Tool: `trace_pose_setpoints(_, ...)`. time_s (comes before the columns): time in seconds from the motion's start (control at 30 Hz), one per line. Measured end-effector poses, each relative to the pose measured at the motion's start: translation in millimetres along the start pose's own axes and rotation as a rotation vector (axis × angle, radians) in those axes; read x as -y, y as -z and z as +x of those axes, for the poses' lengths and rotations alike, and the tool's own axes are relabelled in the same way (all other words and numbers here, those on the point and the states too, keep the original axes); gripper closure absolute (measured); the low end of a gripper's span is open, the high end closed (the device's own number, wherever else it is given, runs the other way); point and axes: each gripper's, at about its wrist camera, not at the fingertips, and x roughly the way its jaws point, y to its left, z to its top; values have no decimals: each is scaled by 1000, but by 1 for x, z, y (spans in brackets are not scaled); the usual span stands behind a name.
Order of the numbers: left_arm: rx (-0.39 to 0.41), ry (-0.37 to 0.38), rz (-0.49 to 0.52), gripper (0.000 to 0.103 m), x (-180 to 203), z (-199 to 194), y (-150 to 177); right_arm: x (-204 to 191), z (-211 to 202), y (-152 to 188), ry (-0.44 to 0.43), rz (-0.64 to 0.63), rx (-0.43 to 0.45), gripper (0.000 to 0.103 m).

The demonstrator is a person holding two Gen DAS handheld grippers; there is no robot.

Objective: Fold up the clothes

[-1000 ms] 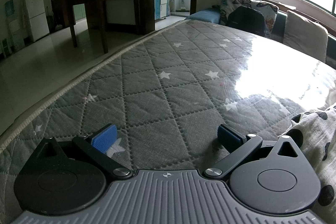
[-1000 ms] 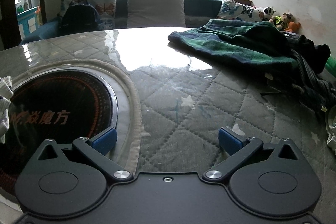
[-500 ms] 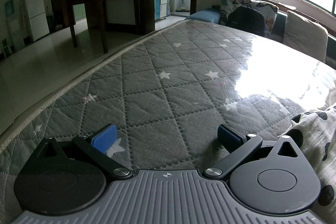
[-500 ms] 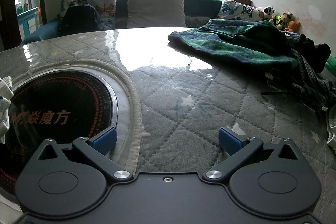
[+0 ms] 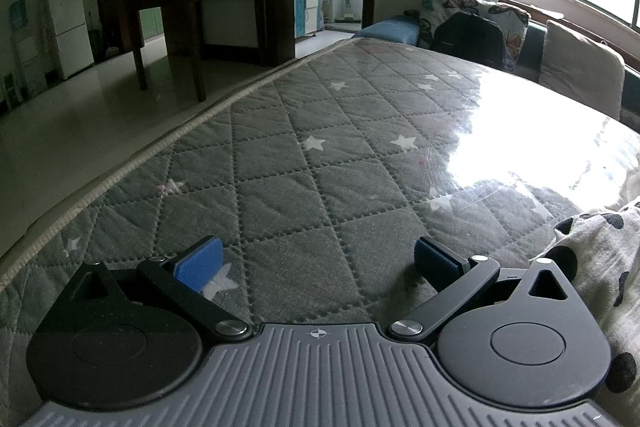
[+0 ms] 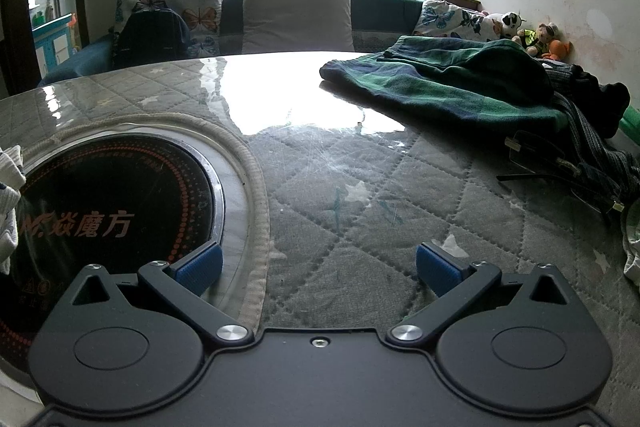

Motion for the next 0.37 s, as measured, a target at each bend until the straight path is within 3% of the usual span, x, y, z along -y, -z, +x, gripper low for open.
trace_pose_setpoints(0.37, -1, 0, 1, 0, 1, 0, -1, 0, 0, 0, 0, 0, 0, 0)
